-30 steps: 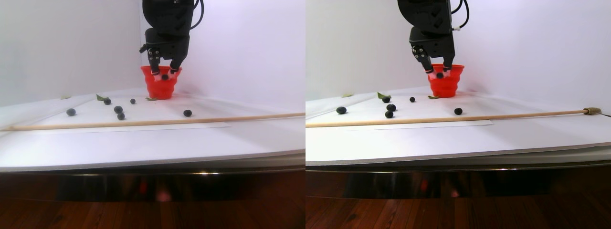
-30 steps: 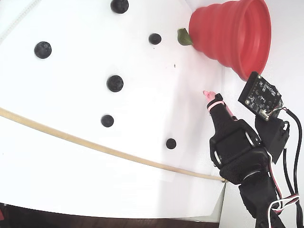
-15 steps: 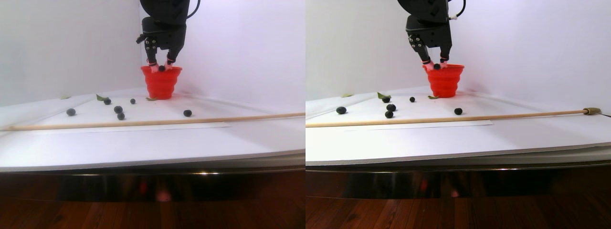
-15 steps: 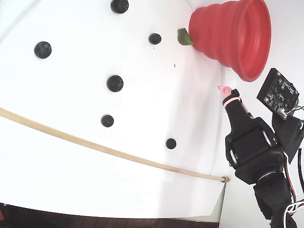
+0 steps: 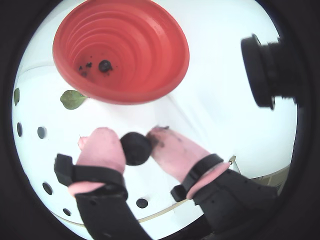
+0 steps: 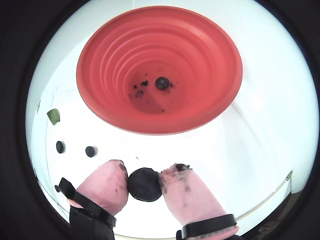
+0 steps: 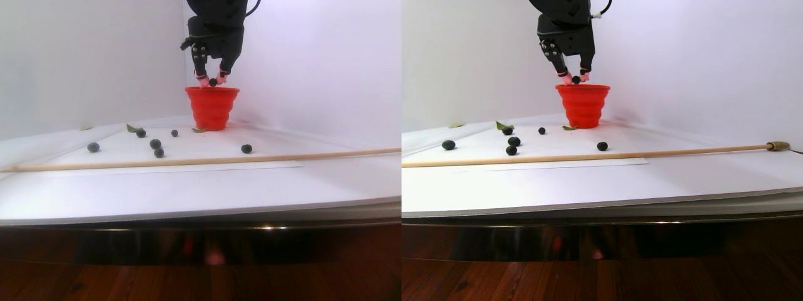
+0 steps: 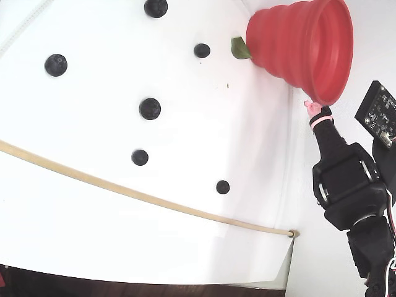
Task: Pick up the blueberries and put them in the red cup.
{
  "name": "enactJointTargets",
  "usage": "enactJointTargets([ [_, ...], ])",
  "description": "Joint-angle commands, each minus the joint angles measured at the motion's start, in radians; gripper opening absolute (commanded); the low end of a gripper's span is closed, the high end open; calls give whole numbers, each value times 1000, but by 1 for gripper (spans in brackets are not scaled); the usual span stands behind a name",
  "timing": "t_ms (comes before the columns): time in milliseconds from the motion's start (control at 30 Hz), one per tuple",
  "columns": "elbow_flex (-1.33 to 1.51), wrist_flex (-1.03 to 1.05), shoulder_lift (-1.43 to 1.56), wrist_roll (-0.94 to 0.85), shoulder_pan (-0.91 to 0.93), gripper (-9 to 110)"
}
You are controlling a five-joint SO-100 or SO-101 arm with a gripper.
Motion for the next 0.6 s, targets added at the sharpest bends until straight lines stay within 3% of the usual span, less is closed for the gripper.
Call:
enactJointTargets([
  [0,-115,0,89,2,14,11],
  [567,-250,-5,-15,11,23,12],
])
